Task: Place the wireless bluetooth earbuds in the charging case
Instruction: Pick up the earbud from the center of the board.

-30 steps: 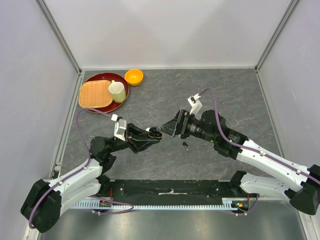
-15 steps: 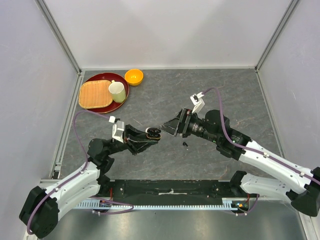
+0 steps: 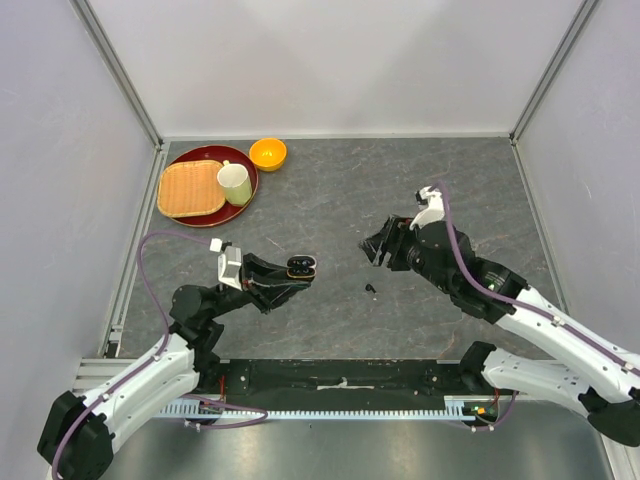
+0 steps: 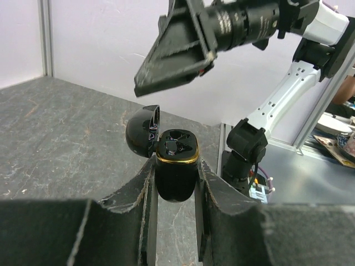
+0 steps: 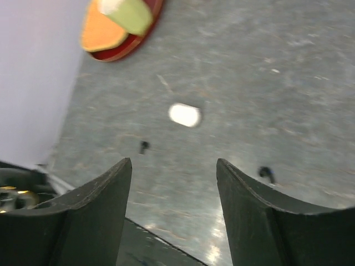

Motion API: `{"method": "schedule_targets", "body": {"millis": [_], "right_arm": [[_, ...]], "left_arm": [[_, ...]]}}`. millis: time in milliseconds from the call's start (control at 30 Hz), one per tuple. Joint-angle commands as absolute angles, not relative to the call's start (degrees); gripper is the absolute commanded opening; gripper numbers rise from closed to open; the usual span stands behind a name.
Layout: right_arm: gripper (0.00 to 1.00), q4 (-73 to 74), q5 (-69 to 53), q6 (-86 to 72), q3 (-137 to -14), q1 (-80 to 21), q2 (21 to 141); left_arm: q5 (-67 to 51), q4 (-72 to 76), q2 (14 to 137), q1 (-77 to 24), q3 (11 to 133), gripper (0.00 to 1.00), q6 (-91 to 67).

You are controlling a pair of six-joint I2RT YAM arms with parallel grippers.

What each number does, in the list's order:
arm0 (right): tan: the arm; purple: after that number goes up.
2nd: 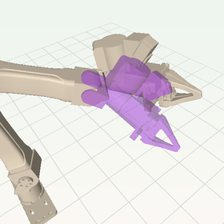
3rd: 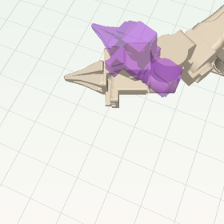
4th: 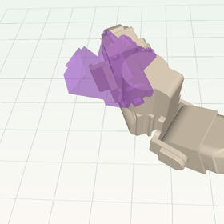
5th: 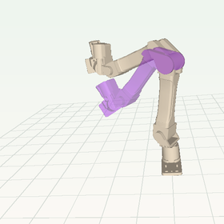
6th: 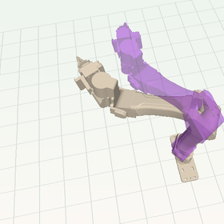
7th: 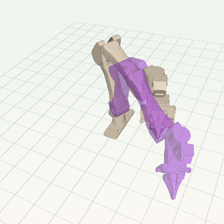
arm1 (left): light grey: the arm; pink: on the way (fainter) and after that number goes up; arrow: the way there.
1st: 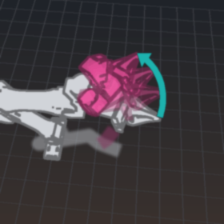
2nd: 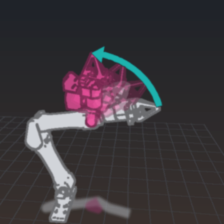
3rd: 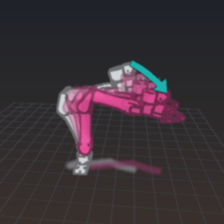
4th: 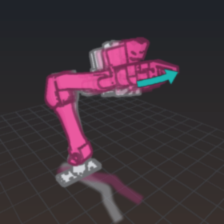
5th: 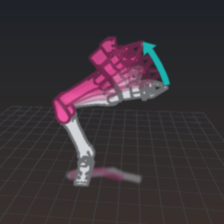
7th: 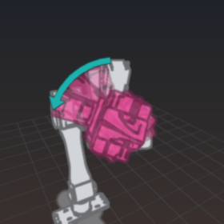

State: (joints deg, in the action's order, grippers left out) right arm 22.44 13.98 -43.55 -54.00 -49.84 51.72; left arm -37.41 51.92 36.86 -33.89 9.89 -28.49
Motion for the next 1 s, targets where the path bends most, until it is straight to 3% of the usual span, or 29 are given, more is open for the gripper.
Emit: {"method": "schedule_targets", "body": {"millis": [0,133,400,967], "right_arm": [[0.65,31.37,20.65,-34.99,-52.13,-49.31,55.87],[0.59,34.01,21.18,-32.43,-51.33,-49.04,64.84],[0.56,31.11,19.42,-28.04,-54.05,-49.13,80.84],[0.47,26.54,16.79,-25.84,-55.90,-48.17,93.34]], "left_arm": [[-35.07,52.12,35.34,-34.10,9.32,0.02,-27.25],[-35.07,51.86,35.25,-34.10,9.40,0.02,-27.16],[-34.89,51.50,34.37,-34.10,10.11,0.02,-27.51],[-36.83,50.01,33.58,-34.10,10.63,0.02,-26.10]]}}
